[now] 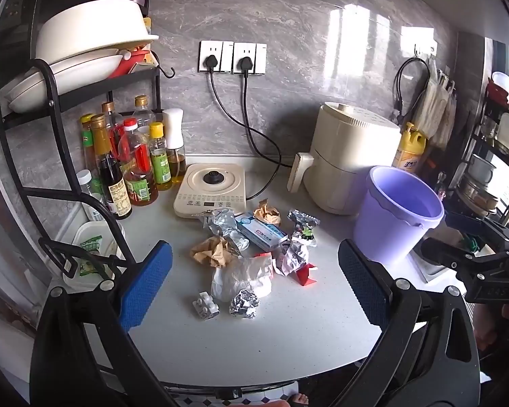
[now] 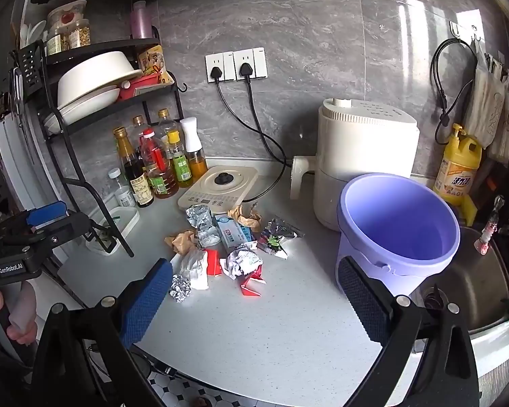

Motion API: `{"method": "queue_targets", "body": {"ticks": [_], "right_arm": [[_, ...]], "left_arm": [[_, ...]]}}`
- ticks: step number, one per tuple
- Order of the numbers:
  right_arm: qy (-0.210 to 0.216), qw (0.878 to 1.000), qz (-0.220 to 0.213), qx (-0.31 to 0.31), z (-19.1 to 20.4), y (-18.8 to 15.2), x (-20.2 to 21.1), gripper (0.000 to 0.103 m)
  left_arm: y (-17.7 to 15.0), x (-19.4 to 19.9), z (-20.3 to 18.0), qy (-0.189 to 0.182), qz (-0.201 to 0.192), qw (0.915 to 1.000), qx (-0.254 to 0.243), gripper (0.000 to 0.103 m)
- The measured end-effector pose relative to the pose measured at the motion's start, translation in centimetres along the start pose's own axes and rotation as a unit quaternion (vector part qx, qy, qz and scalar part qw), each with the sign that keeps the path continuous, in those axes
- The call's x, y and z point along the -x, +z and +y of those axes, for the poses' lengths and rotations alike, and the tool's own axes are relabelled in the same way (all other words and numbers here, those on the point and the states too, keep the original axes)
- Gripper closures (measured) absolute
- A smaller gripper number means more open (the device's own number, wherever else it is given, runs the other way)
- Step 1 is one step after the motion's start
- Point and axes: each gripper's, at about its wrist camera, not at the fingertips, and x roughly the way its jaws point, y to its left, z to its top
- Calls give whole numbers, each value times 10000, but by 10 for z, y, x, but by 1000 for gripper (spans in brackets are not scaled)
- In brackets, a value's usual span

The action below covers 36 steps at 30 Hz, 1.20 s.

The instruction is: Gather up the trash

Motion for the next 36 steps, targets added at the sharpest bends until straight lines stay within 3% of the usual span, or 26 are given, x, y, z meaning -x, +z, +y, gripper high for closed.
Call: {"method": "queue_targets", "body": {"ticks": [36], "right_arm": [[35,10000,-20,-28,4,11,-16,8]], "left_arm": [[2,-4,14,36,-25,9999,100,6]]}}
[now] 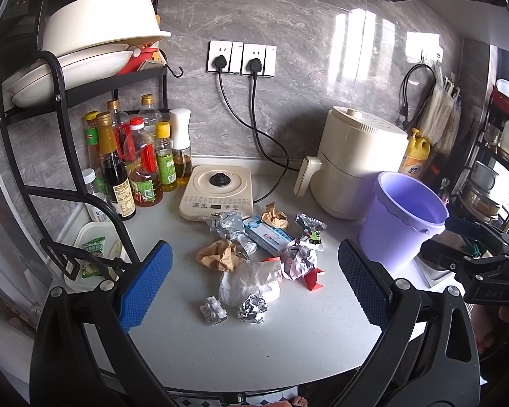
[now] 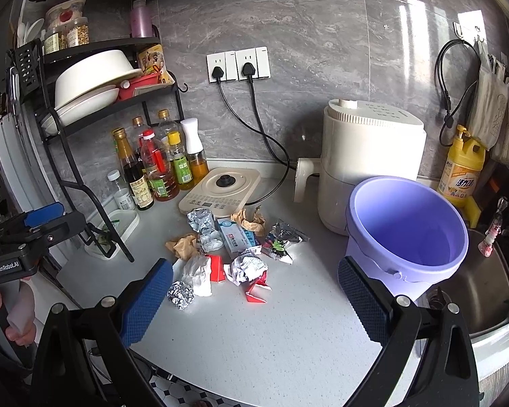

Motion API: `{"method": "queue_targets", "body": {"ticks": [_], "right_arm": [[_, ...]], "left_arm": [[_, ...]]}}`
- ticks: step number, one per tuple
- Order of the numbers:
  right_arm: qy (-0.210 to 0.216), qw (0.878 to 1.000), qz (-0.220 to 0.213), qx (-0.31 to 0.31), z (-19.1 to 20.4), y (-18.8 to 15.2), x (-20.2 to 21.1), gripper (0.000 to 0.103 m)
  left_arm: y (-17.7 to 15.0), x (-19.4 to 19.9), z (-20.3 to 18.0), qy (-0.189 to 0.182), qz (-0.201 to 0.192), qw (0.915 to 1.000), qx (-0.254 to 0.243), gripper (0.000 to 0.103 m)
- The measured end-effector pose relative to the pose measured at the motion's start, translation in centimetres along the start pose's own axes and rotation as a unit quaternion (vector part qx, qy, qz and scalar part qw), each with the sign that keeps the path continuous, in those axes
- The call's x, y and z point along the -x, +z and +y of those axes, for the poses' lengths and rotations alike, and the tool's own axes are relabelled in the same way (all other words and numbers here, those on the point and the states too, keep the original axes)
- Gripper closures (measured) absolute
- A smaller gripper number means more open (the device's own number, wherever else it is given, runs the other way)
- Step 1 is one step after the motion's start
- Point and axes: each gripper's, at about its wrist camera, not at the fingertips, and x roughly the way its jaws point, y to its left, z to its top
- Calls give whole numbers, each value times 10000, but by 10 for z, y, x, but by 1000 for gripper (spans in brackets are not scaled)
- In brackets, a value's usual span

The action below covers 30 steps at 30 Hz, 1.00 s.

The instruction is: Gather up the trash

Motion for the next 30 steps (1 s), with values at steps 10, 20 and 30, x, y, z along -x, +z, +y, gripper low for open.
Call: {"method": "queue_targets", "body": {"ticks": [10,20,30], "right_arm": [[5,10000,17,26,1,0,-2,8],[4,10000,15,32,1,0,-3,8],[-20,9998,-58,185,-18,3,3,8]], "left_arm": [[0,-5,1,5,10,10000,21,6],[-3,-5,1,7,22,10000,34,6],[-10,-6,-9,92,15,9997,232,6]]}}
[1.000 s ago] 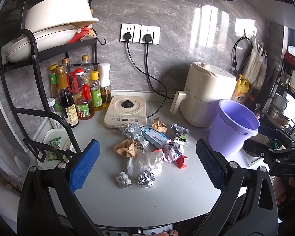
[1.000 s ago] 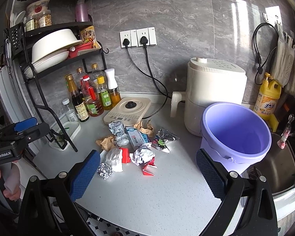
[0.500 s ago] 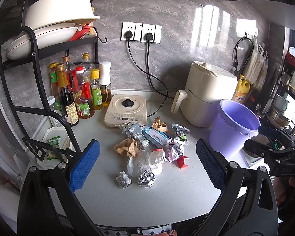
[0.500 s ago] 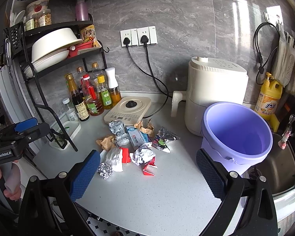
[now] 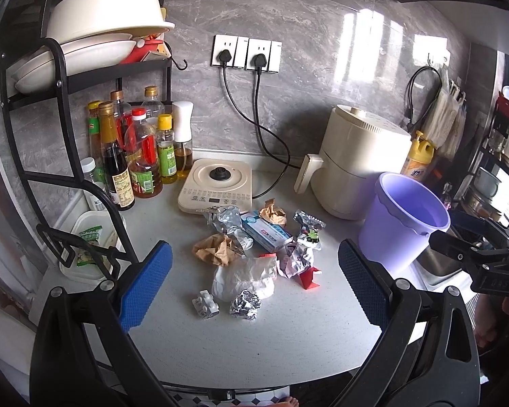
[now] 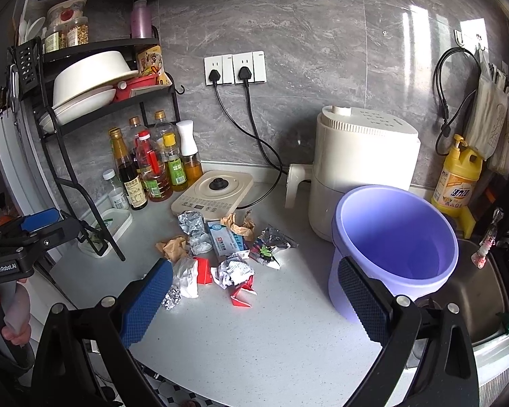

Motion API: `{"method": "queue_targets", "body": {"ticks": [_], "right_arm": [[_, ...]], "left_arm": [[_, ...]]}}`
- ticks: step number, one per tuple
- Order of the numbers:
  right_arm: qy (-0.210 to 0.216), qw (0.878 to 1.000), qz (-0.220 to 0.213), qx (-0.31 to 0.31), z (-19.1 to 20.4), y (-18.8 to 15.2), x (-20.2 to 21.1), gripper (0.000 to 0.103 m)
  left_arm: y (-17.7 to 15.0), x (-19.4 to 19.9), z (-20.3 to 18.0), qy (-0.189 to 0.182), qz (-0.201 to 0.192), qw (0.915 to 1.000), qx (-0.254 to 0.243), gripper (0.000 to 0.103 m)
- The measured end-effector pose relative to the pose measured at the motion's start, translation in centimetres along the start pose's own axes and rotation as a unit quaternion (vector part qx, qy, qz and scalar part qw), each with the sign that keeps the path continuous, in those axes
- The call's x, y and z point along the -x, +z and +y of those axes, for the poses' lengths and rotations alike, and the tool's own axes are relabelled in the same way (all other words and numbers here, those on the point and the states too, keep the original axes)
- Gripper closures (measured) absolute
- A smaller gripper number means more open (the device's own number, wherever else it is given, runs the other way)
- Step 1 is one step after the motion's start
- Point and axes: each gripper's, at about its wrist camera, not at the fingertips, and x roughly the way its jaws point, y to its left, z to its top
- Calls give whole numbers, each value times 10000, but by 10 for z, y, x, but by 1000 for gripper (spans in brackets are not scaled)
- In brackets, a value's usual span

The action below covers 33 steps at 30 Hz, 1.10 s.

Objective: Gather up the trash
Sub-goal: 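Close the left tool on the white blister pack while the right tool approaches the foil ball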

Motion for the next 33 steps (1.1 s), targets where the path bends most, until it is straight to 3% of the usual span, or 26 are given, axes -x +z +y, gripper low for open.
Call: {"method": "queue_targets", "body": {"ticks": [9,14,21,27,33], "right_arm": [[562,9974,279,357,-14,-13,-8,8],[734,9944,410,643,-11,-22,-19,8],[916,9919,734,484,-5,-32,-50,8],[805,9920,903,349,6,-36,-77,8],[814,9895,1135,374,26,-39,-106,8]], "left_arm": [[-15,-6,-17,375,9,9990,254,6],[-25,-9,0,693,59,9960,554,6],[-40,-23,26,835,385,9925,812,6],[-60,-64,45,666,890,9910,749,20],[-75,-108,66,386,1359,9865,828,40]]}}
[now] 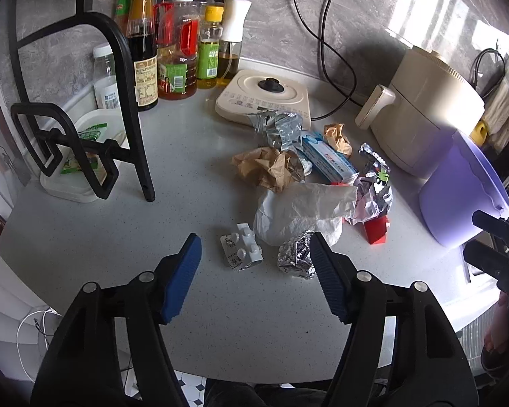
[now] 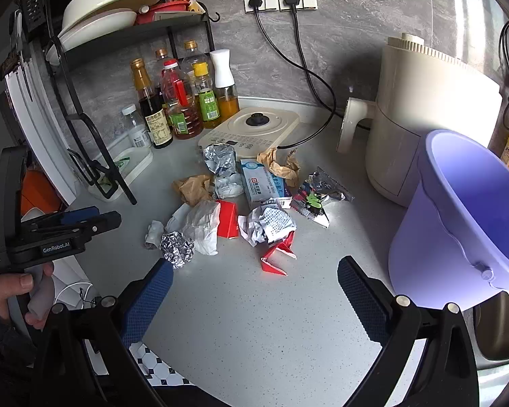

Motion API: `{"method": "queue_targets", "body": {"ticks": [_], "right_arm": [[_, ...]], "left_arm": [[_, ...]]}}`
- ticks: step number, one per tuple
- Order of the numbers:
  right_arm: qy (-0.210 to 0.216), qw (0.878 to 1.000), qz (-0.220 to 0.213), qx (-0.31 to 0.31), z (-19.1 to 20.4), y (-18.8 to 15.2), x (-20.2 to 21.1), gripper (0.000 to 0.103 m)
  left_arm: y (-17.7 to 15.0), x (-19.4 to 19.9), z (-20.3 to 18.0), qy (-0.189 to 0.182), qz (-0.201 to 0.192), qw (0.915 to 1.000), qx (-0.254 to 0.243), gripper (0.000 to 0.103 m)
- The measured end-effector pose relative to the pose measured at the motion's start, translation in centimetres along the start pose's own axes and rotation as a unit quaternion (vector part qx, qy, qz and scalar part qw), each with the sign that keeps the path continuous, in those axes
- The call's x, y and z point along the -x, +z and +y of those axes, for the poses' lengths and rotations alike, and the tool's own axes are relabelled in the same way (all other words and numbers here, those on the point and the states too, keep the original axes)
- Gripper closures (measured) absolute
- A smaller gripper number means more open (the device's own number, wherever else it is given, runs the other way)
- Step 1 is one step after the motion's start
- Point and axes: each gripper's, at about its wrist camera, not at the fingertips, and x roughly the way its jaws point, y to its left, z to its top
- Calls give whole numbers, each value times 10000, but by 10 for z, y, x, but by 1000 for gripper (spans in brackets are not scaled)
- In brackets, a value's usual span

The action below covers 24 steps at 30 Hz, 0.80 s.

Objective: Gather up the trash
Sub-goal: 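Close the left tool on the white blister pack while the right tool approaches the foil ball, then close the right tool on the crumpled foil ball while the left tool lifts the blister pack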

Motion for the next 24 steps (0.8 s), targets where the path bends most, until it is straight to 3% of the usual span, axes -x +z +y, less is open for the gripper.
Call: {"method": "queue_targets", "body": {"ticks": [5,12,17,24], "right_arm": [[-65,9998,214,2,16,3,-24,8],[-127,9981,601,72,33,4,-51,15],[-72,9970,754,144,43,8,-65,15],[224,9948,913,404,63,10,-86,15]], "left_arm": [[1,-27,12,-158,242,9996,26,47],[-1,-64,16,-304,525,9982,21,48],[-3,-78,22,-282,656,9974,104,75],[0,-61,33,-74,503,9986,164,76]]}}
